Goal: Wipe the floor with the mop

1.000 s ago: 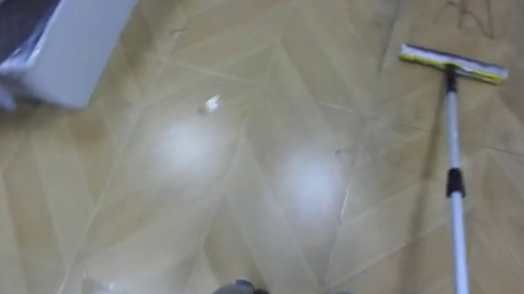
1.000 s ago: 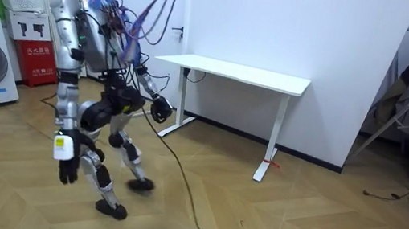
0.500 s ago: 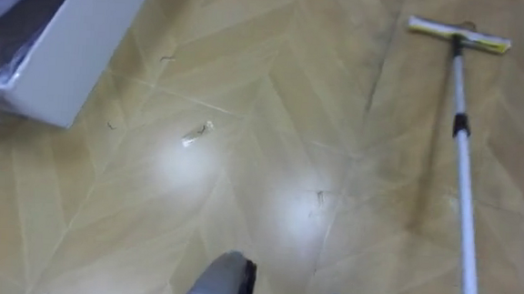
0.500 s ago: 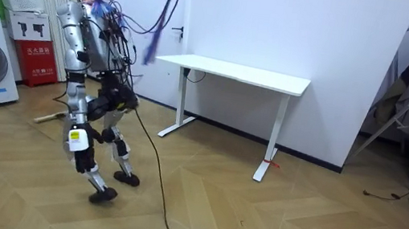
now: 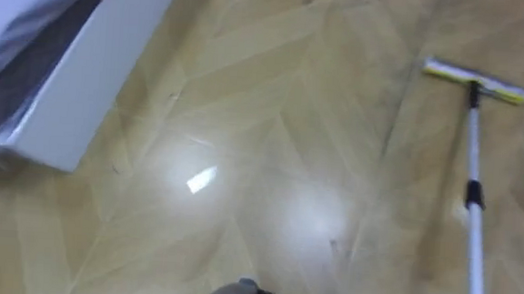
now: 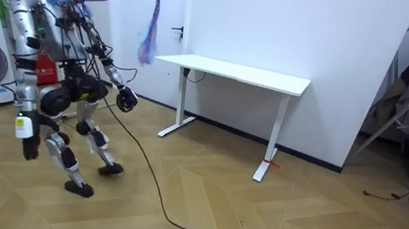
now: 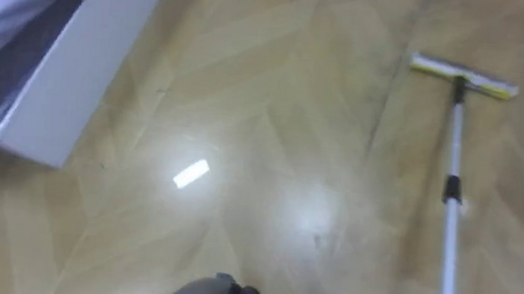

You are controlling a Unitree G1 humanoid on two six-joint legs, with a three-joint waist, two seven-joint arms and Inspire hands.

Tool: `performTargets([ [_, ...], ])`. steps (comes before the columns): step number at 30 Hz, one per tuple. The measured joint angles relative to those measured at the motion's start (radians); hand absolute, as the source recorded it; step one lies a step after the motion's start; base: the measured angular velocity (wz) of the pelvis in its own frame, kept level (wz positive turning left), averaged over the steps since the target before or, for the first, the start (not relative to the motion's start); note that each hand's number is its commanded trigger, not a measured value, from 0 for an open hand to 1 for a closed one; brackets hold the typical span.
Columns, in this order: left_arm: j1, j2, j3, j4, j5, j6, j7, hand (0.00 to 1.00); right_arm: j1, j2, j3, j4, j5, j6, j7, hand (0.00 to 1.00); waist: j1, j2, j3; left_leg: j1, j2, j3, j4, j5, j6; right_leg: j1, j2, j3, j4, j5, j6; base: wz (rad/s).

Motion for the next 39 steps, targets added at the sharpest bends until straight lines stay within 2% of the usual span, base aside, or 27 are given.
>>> performTargets([
  [2, 0.002, -0.006, -0.001, 0.0, 0.0, 0.003, 0.019, 0.0, -0.006, 0.034, 0.0, 0.0, -0.03, 0.004, -0.012, 1.0, -0.014, 0.0, 0.0002, 0.031, -0.013, -0.053, -0.02, -0.009, -0.017, 0.006, 0.009, 0.006, -0.198, 0.015, -0.012, -0.67],
  [3, 0.001, -0.011, -0.003, 0.0, -0.003, 0.008, 0.027, 0.0, -0.022, 0.046, -0.002, -0.009, -0.054, 0.025, -0.013, 1.0, -0.025, -0.004, 0.0038, 0.043, -0.02, -0.072, -0.015, -0.022, -0.033, 0.026, 0.002, -0.013, -0.259, 0.055, -0.031, -0.31],
  [4, 0.001, -0.015, -0.002, 0.0, -0.004, 0.012, 0.028, 0.0, -0.026, 0.048, -0.007, -0.013, -0.062, 0.035, -0.014, 1.0, -0.03, 0.0, 0.0009, 0.048, -0.02, -0.079, -0.011, -0.029, -0.041, 0.037, -0.009, -0.036, -0.263, 0.066, -0.041, 0.2],
  [5, -0.001, -0.018, -0.003, -0.002, -0.01, 0.013, 0.028, 0.0, -0.044, 0.049, -0.03, -0.012, -0.08, 0.056, -0.016, 1.0, -0.036, 0.004, -0.0005, 0.059, -0.016, -0.077, -0.001, -0.032, -0.047, 0.061, -0.048, -0.095, -0.251, 0.065, -0.057, 0.51],
  [7, -0.001, -0.015, -0.002, -0.002, -0.019, 0.022, 0.029, 0.0, -0.115, 0.037, -0.084, 0.022, -0.131, 0.071, -0.014, 1.0, -0.032, 0.001, 0.0013, 0.053, -0.01, -0.066, 0.056, -0.033, -0.064, 0.084, -0.065, -0.14, -0.222, 0.032, -0.073, 0.54],
  [9, 0.007, 0.01, -0.031, -0.001, -0.06, 0.037, 0.029, 0.0, -0.237, -0.025, -0.087, 0.023, -0.146, 0.074, 0.003, 1.0, 0.007, -0.035, 0.0055, -0.023, 0.027, -0.016, 0.247, 0.014, -0.124, 0.085, -0.07, -0.156, -0.15, -0.034, -0.091, 0.28],
  [10, 0.013, 0.021, -0.035, -0.002, -0.073, 0.039, 0.029, 0.0, -0.271, -0.046, -0.081, 0.023, -0.146, 0.066, 0.011, 1.0, 0.018, -0.047, 0.0071, -0.048, 0.04, -0.004, 0.305, 0.038, -0.138, 0.086, -0.071, -0.159, -0.13, -0.052, -0.096, 0.19],
  [12, 0.041, 0.059, -0.061, -0.002, -0.077, 0.039, 0.028, 0.0, -0.372, -0.107, -0.037, -0.016, -0.14, 0.009, 0.03, 1.0, 0.049, -0.077, 0.0074, -0.154, 0.094, 0.043, 0.493, 0.159, -0.143, 0.104, -0.049, -0.164, -0.088, -0.103, -0.107, 0.25],
  [13, 0.049, 0.065, -0.062, -0.003, -0.076, 0.039, 0.026, 0.0, -0.393, -0.125, -0.034, -0.026, -0.139, -0.002, 0.033, 1.0, 0.055, -0.083, 0.009, -0.175, 0.102, 0.046, 0.504, 0.155, -0.14, 0.112, -0.043, -0.164, -0.084, -0.11, -0.112, 0.18],
  [14, 0.063, 0.073, -0.058, -0.003, -0.071, 0.041, 0.021, 0.0, -0.436, -0.148, -0.03, -0.039, -0.137, -0.014, 0.048, 1.0, 0.074, -0.095, 0.0139, -0.207, 0.117, 0.065, 0.469, 0.133, -0.107, 0.128, -0.036, -0.161, -0.084, -0.124, -0.123, 0.12],
  [16, 0.073, 0.084, -0.051, -0.005, -0.066, 0.046, 0.005, 0.0, -0.48, -0.149, -0.03, -0.056, -0.123, -0.013, 0.064, 1.0, 0.088, -0.113, 0.018, -0.229, 0.119, 0.082, 0.283, 0.116, -0.098, 0.164, -0.033, -0.16, -0.106, -0.143, -0.118, 0.24],
  [17, 0.077, 0.087, -0.05, -0.005, -0.066, 0.043, -0.01, 0.0, -0.478, -0.139, -0.04, -0.059, -0.098, -0.014, 0.074, 1.0, 0.088, -0.115, 0.0166, -0.223, 0.108, 0.085, 0.113, 0.124, -0.103, 0.203, -0.028, -0.161, -0.14, -0.154, -0.109, 0.46],
  [18, 0.078, 0.087, -0.051, -0.005, -0.066, 0.043, -0.026, 0.0, -0.448, -0.128, -0.041, -0.06, -0.082, -0.015, 0.076, 1.0, 0.088, -0.114, 0.0158, -0.211, 0.099, 0.094, 0.016, 0.178, -0.084, 0.252, -0.026, -0.157, -0.174, -0.168, -0.096, 0.52],
  [19, 0.077, 0.087, -0.051, -0.005, -0.066, 0.043, -0.034, 0.0, -0.422, -0.121, -0.043, -0.059, -0.074, -0.015, 0.076, 1.0, 0.086, -0.112, 0.0132, -0.199, 0.091, 0.099, 0.006, 0.19, -0.073, 0.274, -0.031, -0.151, -0.187, -0.175, -0.087, 0.61],
  [20, 0.068, 0.083, -0.05, -0.005, -0.064, 0.044, -0.05, 0.0, -0.365, -0.114, -0.043, -0.059, -0.052, -0.015, 0.08, 1.0, 0.078, -0.114, 0.0043, -0.169, 0.089, 0.132, 0.007, 0.165, -0.025, 0.301, -0.032, -0.114, -0.187, -0.182, -0.075, 0.52],
  [21, 0.049, 0.074, -0.051, -0.005, -0.053, 0.044, -0.058, 0.0, -0.316, -0.112, -0.041, -0.049, -0.04, -0.015, 0.083, 1.0, 0.078, -0.11, 0.0041, -0.142, 0.088, 0.167, 0.017, 0.134, -0.003, 0.299, -0.044, -0.081, -0.134, -0.164, -0.041, 0.39],
  [23, 0.025, 0.058, -0.051, -0.006, -0.038, 0.033, -0.058, 0.0, -0.257, -0.106, -0.04, -0.015, -0.044, -0.016, 0.077, 1.0, 0.071, -0.094, -0.0003, -0.099, 0.074, 0.19, 0.024, 0.094, 0.014, 0.276, -0.065, -0.054, -0.026, -0.098, 0.005, 0.01],
  [25, -0.007, 0.05, -0.051, -0.008, -0.027, 0.028, -0.052, 0.0, -0.196, -0.099, -0.03, 0.007, -0.046, -0.018, 0.063, 1.0, 0.056, -0.066, -0.0041, -0.056, 0.052, 0.162, 0.011, 0.066, 0.016, 0.26, -0.064, -0.04, 0.027, -0.031, 0.008, -0.17],
  [27, -0.029, 0.045, -0.05, -0.008, -0.027, 0.009, -0.024, 0.0, -0.168, -0.073, -0.01, 0.021, -0.065, -0.019, 0.02, 1.0, 0.042, -0.027, 0.0049, -0.019, 0.032, 0.074, -0.004, 0.045, -0.008, 0.151, -0.049, -0.027, 0.081, -0.032, -0.004, -0.62],
  [28, -0.03, 0.041, -0.05, -0.008, -0.026, 0.01, -0.015, 0.0, -0.164, -0.065, 0.001, 0.02, -0.069, -0.019, 0.011, 1.0, 0.035, -0.018, 0.0027, -0.009, 0.031, 0.051, -0.016, 0.04, -0.015, 0.112, -0.039, -0.027, 0.074, -0.034, -0.007, -0.79],
  [30, -0.03, 0.03, -0.05, -0.005, -0.026, 0.013, 0.013, 0.0, -0.144, -0.02, 0.0, 0.016, -0.102, -0.018, -0.022, 1.0, 0.0, 0.005, -0.0035, 0.033, 0.025, -0.023, -0.066, 0.037, -0.039, 0.024, -0.028, -0.035, -0.101, -0.023, -0.019, -0.68],
  [31, -0.029, 0.028, -0.05, -0.002, -0.026, 0.014, 0.018, 0.0, -0.139, -0.006, 0.0, 0.016, -0.107, -0.018, -0.028, 1.0, -0.009, -0.002, 0.0, 0.042, 0.021, -0.041, -0.073, 0.034, -0.047, 0.018, -0.029, -0.029, -0.179, -0.008, -0.019, -0.53],
  [32, -0.029, 0.027, -0.05, 0.002, -0.026, 0.016, 0.027, 0.0, -0.135, 0.02, 0.0, 0.015, -0.124, -0.018, -0.035, 1.0, -0.017, 0.0, -0.0016, 0.048, 0.02, -0.059, -0.066, 0.016, -0.067, 0.011, -0.029, -0.016, -0.294, 0.053, -0.004, -0.27],
  [33, -0.029, 0.021, -0.05, 0.001, -0.026, 0.019, 0.031, 0.0, -0.125, 0.035, -0.002, 0.013, -0.129, -0.016, -0.035, 1.0, -0.029, -0.005, 0.0015, 0.052, 0.026, -0.05, -0.047, -0.002, -0.085, 0.03, -0.048, -0.06, -0.3, 0.116, -0.029, -0.08],
  [34, -0.029, 0.015, -0.051, 0.001, -0.027, 0.02, 0.029, 0.0, -0.12, 0.038, -0.004, 0.012, -0.129, -0.011, -0.035, 1.0, -0.036, 0.001, -0.0021, 0.055, 0.033, -0.04, -0.038, -0.005, -0.089, 0.042, -0.054, -0.083, -0.293, 0.117, -0.049, 0.43],
  [37, -0.028, 0.003, -0.051, 0.002, -0.037, 0.034, 0.017, 0.0, -0.122, 0.049, -0.053, 0.012, -0.14, 0.021, -0.034, 1.0, -0.033, 0.005, -0.0044, 0.091, 0.075, -0.009, -0.03, -0.009, -0.097, 0.101, -0.046, -0.147, -0.289, 0.071, -0.08, 0.46],
  [39, -0.026, 0.003, -0.052, 0.007, -0.044, 0.061, 0.014, 0.0, -0.183, 0.032, -0.068, 0.014, -0.138, 0.031, -0.029, 1.0, -0.011, -0.021, 0.0023, 0.076, 0.094, -0.009, 0.056, -0.006, -0.106, 0.12, -0.045, -0.165, -0.252, 0.024, -0.103, 0.26],
])
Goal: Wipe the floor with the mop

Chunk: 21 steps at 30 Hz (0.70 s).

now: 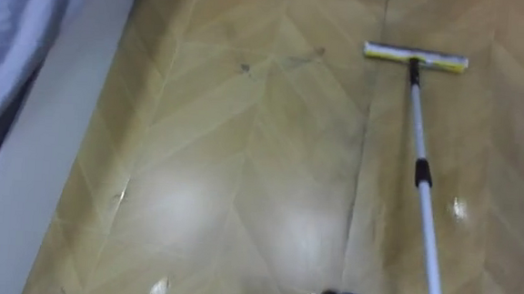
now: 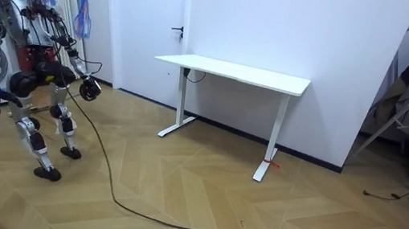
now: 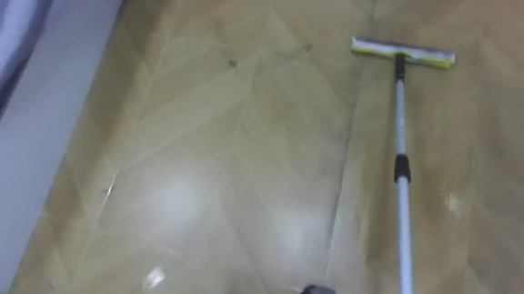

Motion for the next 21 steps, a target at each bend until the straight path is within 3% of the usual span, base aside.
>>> performTargets([
  [1, 0.001, 0.001, 0.0, 0.001, -0.009, 0.003, 0.0, 0.0, -0.019, -0.008, -0.001, 0.003, 0.002, -0.001, 0.003, 1.0, 0.007, -0.003, -0.0004, -0.019, 0.007, 0.001, 0.047, 0.009, -0.014, 0.001, 0.002, -0.005, 0.015, -0.014, -0.006, 0.12],
  [2, 0.008, 0.006, -0.003, 0.001, -0.023, 0.002, 0.0, 0.0, -0.059, -0.028, -0.001, 0.003, 0.007, -0.008, 0.012, 1.0, 0.022, -0.014, 0.0051, -0.062, 0.023, 0.002, 0.147, 0.039, -0.044, 0.006, 0.008, -0.011, 0.046, -0.042, -0.014, 0.09],
  [4, 0.023, 0.018, -0.018, 0.0, -0.032, 0.001, 0.0, 0.0, -0.127, -0.054, 0.003, 0.001, 0.026, -0.018, 0.028, 1.0, 0.042, -0.031, 0.0112, -0.118, 0.043, 0.009, 0.272, 0.094, -0.046, 0.014, 0.016, -0.014, 0.085, -0.08, -0.025, 0.1],
  [5, 0.039, 0.026, -0.02, -0.002, -0.031, 0.0, 0.0, 0.0, -0.161, -0.069, 0.01, -0.003, 0.045, -0.035, 0.039, 1.0, 0.046, -0.048, 0.0077, -0.159, 0.048, 0.024, 0.308, 0.098, -0.043, 0.014, 0.015, -0.014, 0.111, -0.106, -0.03, 0.08],
  [7, 0.062, 0.031, -0.016, -0.003, -0.022, 0.001, -0.004, 0.0, -0.193, -0.081, 0.019, -0.023, 0.063, -0.055, 0.054, 1.0, 0.067, -0.066, 0.0086, -0.219, 0.049, 0.056, 0.278, 0.088, -0.033, 0.025, 0.016, -0.014, 0.131, -0.131, -0.035, -0.05],
  [9, 0.09, 0.031, 0.003, -0.01, -0.002, 0.001, -0.029, 0.0, -0.201, -0.082, 0.018, -0.056, 0.077, -0.062, 0.077, 1.0, 0.084, -0.078, 0.0121, -0.244, 0.032, 0.099, 0.087, 0.094, -0.026, 0.079, 0.015, -0.014, 0.114, -0.156, -0.021, -0.02],
  [10, 0.096, 0.031, 0.003, -0.012, 0.001, 0.0, -0.031, 0.0, -0.196, -0.079, 0.018, -0.055, 0.08, -0.057, 0.081, 1.0, 0.084, -0.073, 0.0085, -0.241, 0.021, 0.099, 0.023, 0.104, -0.025, 0.096, 0.014, -0.014, 0.107, -0.163, -0.014, 0.05],
  [11, 0.098, 0.033, 0.003, -0.014, 0.002, -0.001, -0.037, 0.0, -0.174, -0.066, 0.021, -0.054, 0.085, -0.044, 0.083, 1.0, 0.086, -0.078, 0.0069, -0.238, 0.006, 0.101, -0.033, 0.167, 0.024, 0.128, 0.009, -0.01, 0.094, -0.175, 0.0, 0.0],
  [12, 0.102, 0.033, 0.003, -0.01, 0.0, 0.0, -0.046, 0.0, -0.141, -0.059, 0.025, -0.057, 0.1, -0.055, 0.085, 1.0, 0.078, -0.084, 0.0023, -0.215, -0.009, 0.107, -0.041, 0.17, 0.054, 0.153, 0.002, 0.001, 0.084, -0.188, 0.022, 0.0],
  [13, 0.093, 0.032, 0.003, -0.009, 0.0, -0.001, -0.049, 0.0, -0.126, -0.06, 0.026, -0.056, 0.106, -0.058, 0.089, 1.0, 0.077, -0.085, 0.0017, -0.204, -0.012, 0.117, -0.043, 0.163, 0.067, 0.163, -0.004, 0.009, 0.08, -0.19, 0.028, 0.05],
  [15, 0.055, 0.031, 0.003, -0.008, -0.003, -0.023, -0.046, 0.0, -0.079, -0.061, 0.037, -0.053, 0.115, -0.067, 0.095, 1.0, 0.079, -0.085, 0.0014, -0.161, -0.023, 0.143, -0.046, 0.128, 0.091, 0.179, -0.006, 0.062, 0.086, -0.174, 0.061, -0.14],
  [17, 0.022, 0.03, 0.003, -0.01, 0.003, -0.031, -0.043, 0.0, -0.064, -0.056, 0.048, -0.048, 0.116, -0.076, 0.095, 1.0, 0.073, -0.08, 0.0014, -0.121, -0.025, 0.158, -0.069, 0.112, 0.099, 0.196, -0.008, 0.062, 0.085, -0.143, 0.094, -0.28],
  [19, 0.001, 0.03, 0.009, -0.01, 0.009, -0.05, -0.029, 0.0, -0.046, -0.044, 0.048, -0.049, 0.121, -0.082, 0.092, 1.0, 0.057, -0.07, -0.0013, -0.075, -0.03, 0.156, -0.109, 0.108, 0.103, 0.214, -0.011, 0.059, 0.089, -0.087, 0.101, -0.14],
  [20, -0.004, 0.03, 0.013, -0.01, 0.009, -0.057, -0.02, 0.0, -0.034, -0.035, 0.048, -0.05, 0.125, -0.082, 0.087, 1.0, 0.051, -0.057, -0.0033, -0.041, -0.026, 0.147, -0.135, 0.107, 0.104, 0.214, -0.005, 0.062, 0.109, -0.038, 0.1, -0.21],
  [21, -0.005, 0.031, 0.012, -0.012, 0.008, -0.058, -0.011, 0.0, -0.017, -0.022, 0.049, -0.06, 0.129, -0.084, 0.08, 1.0, 0.047, -0.05, -0.0021, -0.006, -0.019, 0.145, -0.172, 0.109, 0.101, 0.208, 0.002, 0.079, 0.092, -0.026, 0.102, -0.25],
])
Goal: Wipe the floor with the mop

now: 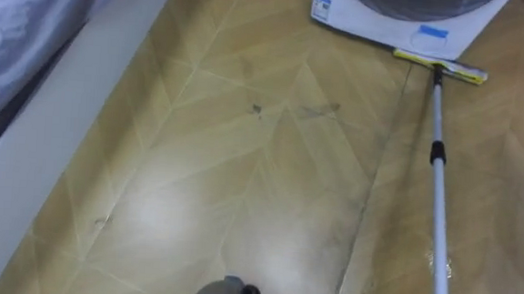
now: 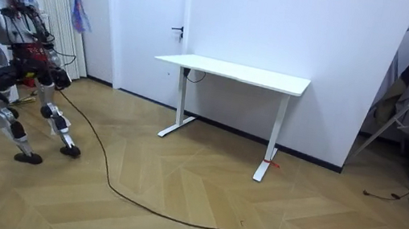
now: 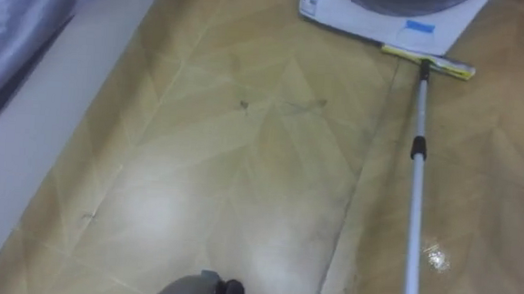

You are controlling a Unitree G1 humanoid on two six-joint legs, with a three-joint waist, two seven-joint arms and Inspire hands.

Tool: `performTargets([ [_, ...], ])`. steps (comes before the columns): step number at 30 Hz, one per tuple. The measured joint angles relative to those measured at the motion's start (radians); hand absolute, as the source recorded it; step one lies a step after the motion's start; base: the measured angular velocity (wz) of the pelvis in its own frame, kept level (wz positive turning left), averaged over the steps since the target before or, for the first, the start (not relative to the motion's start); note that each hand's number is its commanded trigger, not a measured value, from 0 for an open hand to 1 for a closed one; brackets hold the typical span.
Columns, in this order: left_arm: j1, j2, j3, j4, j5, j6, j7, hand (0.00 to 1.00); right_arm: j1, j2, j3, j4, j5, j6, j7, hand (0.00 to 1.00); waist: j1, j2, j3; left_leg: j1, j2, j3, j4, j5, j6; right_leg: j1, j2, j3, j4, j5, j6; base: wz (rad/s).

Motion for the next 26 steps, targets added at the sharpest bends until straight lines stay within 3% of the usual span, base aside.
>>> performTargets([
  [2, 0.0, -0.001, -0.004, -0.006, 0.002, 0.004, 0.015, 0.0, 0.024, 0.017, 0.02, -0.008, 0.028, -0.002, -0.006, 1.0, -0.007, 0.006, 0.0004, 0.059, 0.001, 0.001, -0.069, 0.018, -0.002, -0.003, 0.002, 0.001, -0.138, 0.008, -0.001, -0.08],
  [3, -0.003, -0.001, -0.002, -0.01, 0.007, 0.008, 0.021, 0.0, 0.048, 0.03, 0.02, -0.012, 0.032, -0.006, -0.006, 1.0, -0.021, 0.006, -0.0012, 0.093, -0.002, 0.001, -0.104, 0.026, -0.004, 0.001, -0.004, -0.001, -0.263, 0.057, -0.01, 0.11],
  [4, -0.003, -0.003, 0.001, -0.011, 0.012, 0.008, 0.025, 0.0, 0.06, 0.035, 0.019, -0.01, 0.033, -0.011, -0.007, 1.0, -0.02, 0.008, 0.0025, 0.109, -0.002, 0.0, -0.116, 0.026, -0.006, 0.005, -0.004, -0.003, -0.306, 0.105, -0.013, 0.16],
  [5, 0.001, -0.009, 0.009, -0.008, 0.015, 0.01, 0.03, 0.0, 0.088, 0.049, 0.019, -0.012, 0.034, -0.023, -0.011, 1.0, -0.023, 0.011, -0.0059, 0.153, -0.002, -0.01, -0.154, 0.033, -0.018, 0.042, 0.0, -0.026, -0.356, 0.127, -0.019, 0.04],
  [9, 0.01, -0.014, 0.021, 0.0, 0.015, 0.013, 0.033, 0.0, 0.136, 0.061, 0.019, -0.012, 0.038, -0.033, 0.007, 1.0, -0.043, 0.005, -0.0057, 0.293, 0.001, -0.041, -0.291, 0.065, -0.045, 0.213, 0.033, -0.058, -0.534, 0.169, -0.033, 0.16],
  [14, 0.043, -0.014, 0.038, 0.003, 0.018, 0.018, 0.036, 0.0, 0.167, 0.072, 0.026, -0.013, 0.021, -0.035, 0.039, 1.0, -0.044, -0.025, -0.0139, 0.408, 0.001, -0.031, -0.36, 0.073, -0.06, 0.325, 0.049, -0.056, -0.615, 0.176, -0.043, -0.05],
  [18, 0.061, -0.026, 0.052, 0.003, 0.051, 0.047, 0.037, 0.0, 0.184, 0.073, 0.028, -0.011, -0.016, -0.022, 0.048, 1.0, -0.05, -0.042, -0.008, 0.496, -0.001, -0.035, -0.401, 0.075, -0.064, 0.422, 0.054, -0.053, -0.674, 0.182, -0.045, -0.01],
  [26, 0.054, -0.026, 0.076, 0.004, 0.106, 0.083, 0.055, 0.0, 0.199, 0.089, 0.018, -0.015, -0.087, -0.001, 0.042, 1.0, -0.078, -0.05, -0.0061, 0.579, -0.003, -0.048, -0.425, 0.074, -0.067, 0.51, 0.054, -0.067, -0.695, 0.182, -0.044, 0.04],
])
